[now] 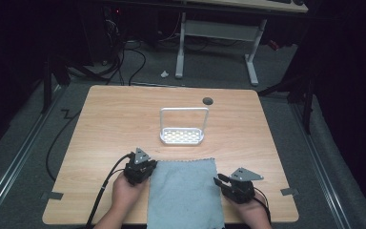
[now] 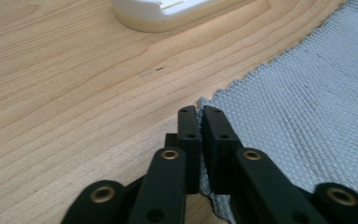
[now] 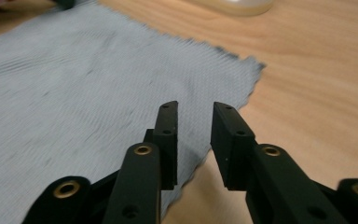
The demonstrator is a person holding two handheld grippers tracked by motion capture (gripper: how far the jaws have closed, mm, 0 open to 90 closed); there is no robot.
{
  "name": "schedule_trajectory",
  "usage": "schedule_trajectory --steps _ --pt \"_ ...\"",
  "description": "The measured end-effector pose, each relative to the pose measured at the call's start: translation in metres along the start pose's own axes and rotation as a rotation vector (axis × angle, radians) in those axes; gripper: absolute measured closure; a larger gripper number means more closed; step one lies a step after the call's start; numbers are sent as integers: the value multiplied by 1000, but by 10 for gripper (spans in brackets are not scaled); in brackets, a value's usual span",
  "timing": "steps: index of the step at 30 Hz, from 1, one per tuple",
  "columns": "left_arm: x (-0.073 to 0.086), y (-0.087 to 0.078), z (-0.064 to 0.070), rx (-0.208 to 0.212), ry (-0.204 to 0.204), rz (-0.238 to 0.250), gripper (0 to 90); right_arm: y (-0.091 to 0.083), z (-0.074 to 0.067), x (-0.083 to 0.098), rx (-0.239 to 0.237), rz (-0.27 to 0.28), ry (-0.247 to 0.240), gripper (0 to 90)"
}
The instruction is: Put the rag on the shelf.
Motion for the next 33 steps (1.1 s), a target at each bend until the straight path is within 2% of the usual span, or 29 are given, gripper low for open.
schedule_trajectory --steps 2,3,4,5,7,8,9,10,14,16,19,20,23,28,33 --pt "1 0 0 8 3 -3 882 5 3 -5 11 -7 11 691" --pt "1 -1 0 13 -3 -2 885 14 8 -15 2 -14 46 702" --pt "1 -1 0 13 -3 -2 885 14 8 -15 2 -14 46 702" --pt "1 -1 0 13 -3 -3 885 25 16 -25 30 -30 64 694" --pt "1 -1 -1 16 -7 -1 884 36 24 -32 61 -45 92 662" --pt "1 -1 -1 37 -21 -4 884 40 28 -34 69 -57 104 660" --pt "1 -1 -1 37 -21 -4 884 40 28 -34 69 -57 104 660" --pt "1 -1 -2 46 -29 -2 883 48 32 -36 66 -72 121 653" --pt "1 -1 -2 51 -34 -2 881 53 30 -35 91 -90 113 653" --pt "1 -1 -2 51 -33 -2 881 53 29 -36 111 -95 96 707" --pt "1 -1 -1 53 -25 -1 860 53 24 -35 89 -90 68 876" --pt "1 -1 -1 53 -25 -1 858 53 22 -35 89 -89 61 891" --pt "1 -1 -2 56 -29 -1 858 54 20 -35 103 -80 38 897" --pt "2 -2 -2 83 -35 -5 879 49 19 -33 104 -58 46 897" --pt "2 -6 0 101 -23 31 878 38 16 -32 92 -15 43 898"
Point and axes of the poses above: each handheld gripper's, and its own axes: y roughly forward along the jaws, x roughly out of its underside, z roughly to its right, the point moved 7 cm from there along y, roughly forward along the jaws, and after that the axes turned 7 degrees about -z, right-handed, at the moved point
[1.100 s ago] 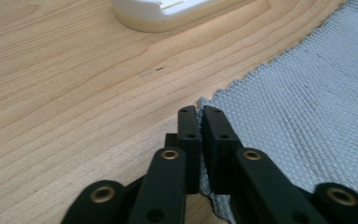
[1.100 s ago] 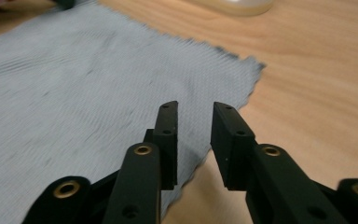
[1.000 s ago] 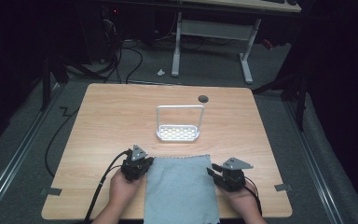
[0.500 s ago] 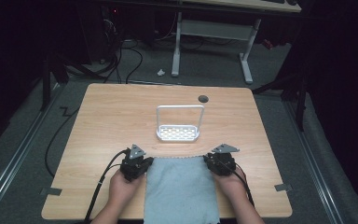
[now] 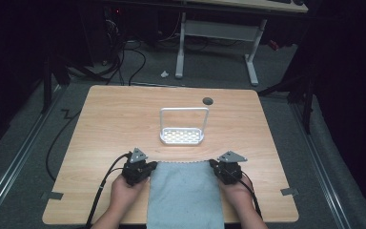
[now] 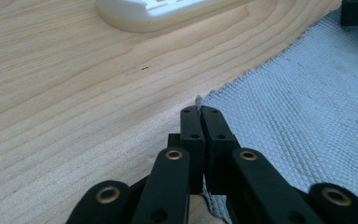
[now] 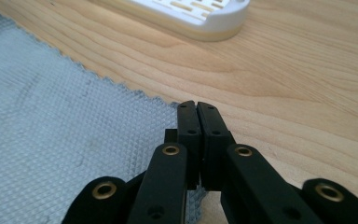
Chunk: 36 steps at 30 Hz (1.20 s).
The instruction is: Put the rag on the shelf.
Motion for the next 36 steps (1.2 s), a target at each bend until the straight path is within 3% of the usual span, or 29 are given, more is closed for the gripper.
schedule_trajectory --steps 3,16,28,36 --pt "0 -5 1 16 -19 29 879 -8 -2 2 -11 23 -1 899" --pt "-13 -34 10 14 -16 138 879 -33 -9 -11 -22 145 -15 898" --pt "-21 -55 16 -19 20 196 879 -51 -11 -21 -25 223 -19 898" --pt "-32 -72 21 -9 22 259 881 -66 -12 -30 -19 281 -24 898"
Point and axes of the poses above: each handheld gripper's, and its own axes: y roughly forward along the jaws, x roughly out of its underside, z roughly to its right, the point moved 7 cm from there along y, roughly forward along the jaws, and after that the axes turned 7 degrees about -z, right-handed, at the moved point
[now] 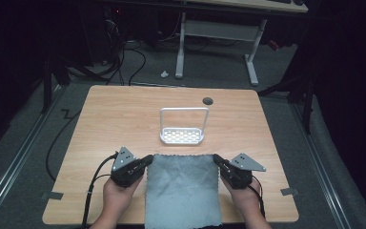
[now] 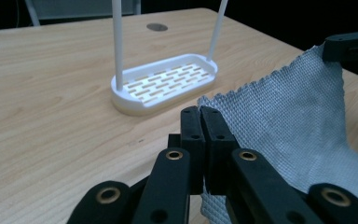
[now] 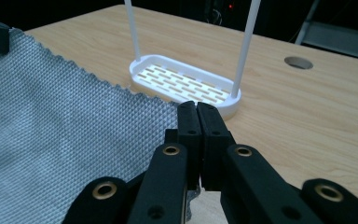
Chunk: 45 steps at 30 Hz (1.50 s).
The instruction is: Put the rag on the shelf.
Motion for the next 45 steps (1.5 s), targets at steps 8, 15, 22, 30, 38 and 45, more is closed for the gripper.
schedule_trajectory --steps 8,15,22,30,38,45 --pt "-13 -11 5 0 16 54 883 -12 0 -14 10 57 -3 898" --pt "-28 -18 8 -6 44 88 886 -22 -1 -31 15 107 -13 898" --pt "-47 -30 11 -15 70 132 887 -33 -3 -50 16 160 -27 898" --pt "-71 -40 13 -23 96 181 888 -47 3 -71 28 212 -23 899" --pt "-94 -46 13 -34 135 215 888 -57 9 -90 41 261 -38 899" --pt "-113 -44 7 -61 156 230 890 -58 15 -107 41 287 -30 900"
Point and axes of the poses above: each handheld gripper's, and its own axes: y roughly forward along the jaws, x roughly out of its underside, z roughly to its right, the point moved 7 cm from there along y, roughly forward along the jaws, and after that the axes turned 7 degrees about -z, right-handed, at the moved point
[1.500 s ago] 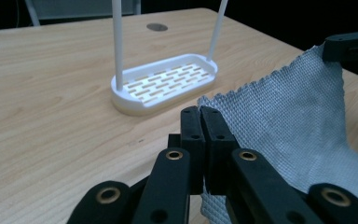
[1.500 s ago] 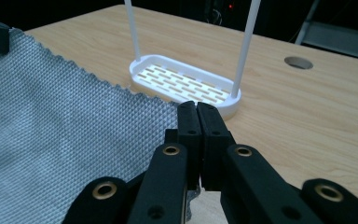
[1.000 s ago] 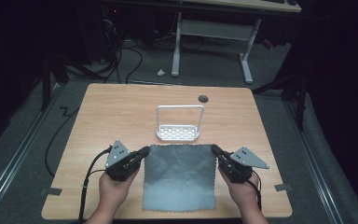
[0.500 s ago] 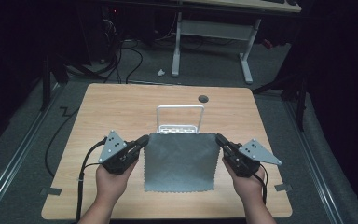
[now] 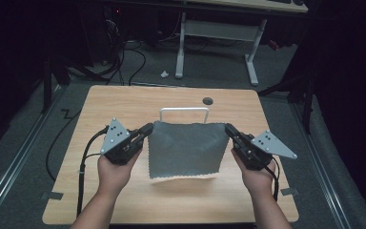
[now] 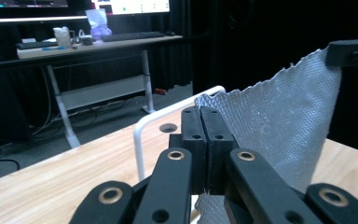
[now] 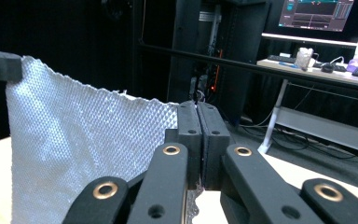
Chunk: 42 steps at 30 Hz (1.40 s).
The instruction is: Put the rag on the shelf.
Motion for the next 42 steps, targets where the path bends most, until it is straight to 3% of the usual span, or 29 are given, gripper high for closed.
schedule_trajectory --steps 4,21,25,32,35,42 --pt "-6 6 -10 -11 -9 3 890 7 5 -8 8 8 -9 900" --pt "-22 37 -50 -101 -22 34 892 52 28 -32 21 18 55 900" --pt "-29 43 -56 -116 -10 32 892 61 33 -37 22 13 69 900" --pt "-42 57 -72 -140 -12 4 892 78 43 -49 28 -2 75 900" --pt "-46 63 -81 -145 -36 -9 892 88 47 -56 39 -17 43 900" --pt "-44 86 -96 -174 -20 -74 890 117 62 -56 77 -65 12 900"
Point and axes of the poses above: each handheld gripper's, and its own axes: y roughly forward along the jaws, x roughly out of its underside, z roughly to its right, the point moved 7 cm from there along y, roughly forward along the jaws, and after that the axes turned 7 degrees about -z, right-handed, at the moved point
